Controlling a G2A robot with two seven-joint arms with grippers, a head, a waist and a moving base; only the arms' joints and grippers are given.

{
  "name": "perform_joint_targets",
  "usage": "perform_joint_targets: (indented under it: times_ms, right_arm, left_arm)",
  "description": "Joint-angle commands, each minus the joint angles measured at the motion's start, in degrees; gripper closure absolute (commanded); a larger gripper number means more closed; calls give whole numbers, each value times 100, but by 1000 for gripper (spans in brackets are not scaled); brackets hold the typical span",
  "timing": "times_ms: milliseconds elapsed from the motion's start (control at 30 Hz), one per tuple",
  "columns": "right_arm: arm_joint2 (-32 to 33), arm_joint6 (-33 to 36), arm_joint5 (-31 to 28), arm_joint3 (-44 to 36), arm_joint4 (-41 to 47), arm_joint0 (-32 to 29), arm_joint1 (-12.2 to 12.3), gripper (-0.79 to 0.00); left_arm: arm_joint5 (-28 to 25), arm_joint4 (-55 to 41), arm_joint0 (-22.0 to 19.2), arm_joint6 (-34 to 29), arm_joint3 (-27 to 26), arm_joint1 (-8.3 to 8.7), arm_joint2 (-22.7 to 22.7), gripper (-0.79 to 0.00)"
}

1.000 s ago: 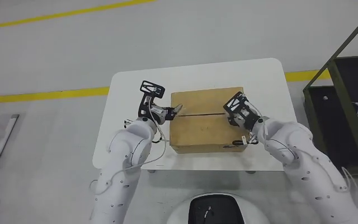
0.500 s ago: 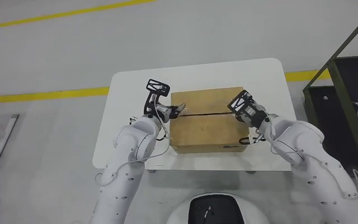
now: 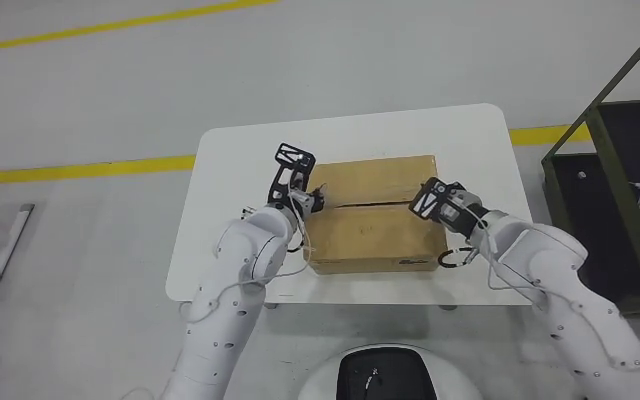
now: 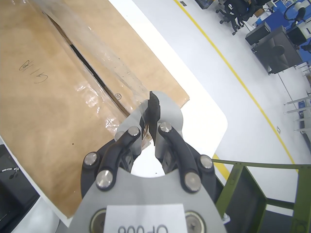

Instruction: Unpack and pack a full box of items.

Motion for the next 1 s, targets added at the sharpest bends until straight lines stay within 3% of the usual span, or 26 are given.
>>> perform_joint_targets:
  times_ms: [0,233,567,667,733,967]
  right_arm:
    - [-13,-12,-26,36,-105,3,6,0]
    - [-29,-16,-109,95,-129,-16,15,0]
    - [-87,21,-3,238,-132,34,6,0]
    - [-128,48,3,269,-133,66,1,0]
    - [-143,63,6,274,-128,81,-2,0]
    - [-86,160,-32,201,-83,90,7,-166]
  left_arm:
    - [-15,19,-18,-20,45,-12,68,-194]
    - [-61,68,-91,-97,199,-55,264,-135]
    - [-169,70,-120,-176,237,-105,470,-194]
    - [-192,122,-127,-163,300,-117,517,-52]
    - [-194,138,-139,-151,352,-125,536,-34]
    - [-216,149,-173,-154,403,-151,571,-126]
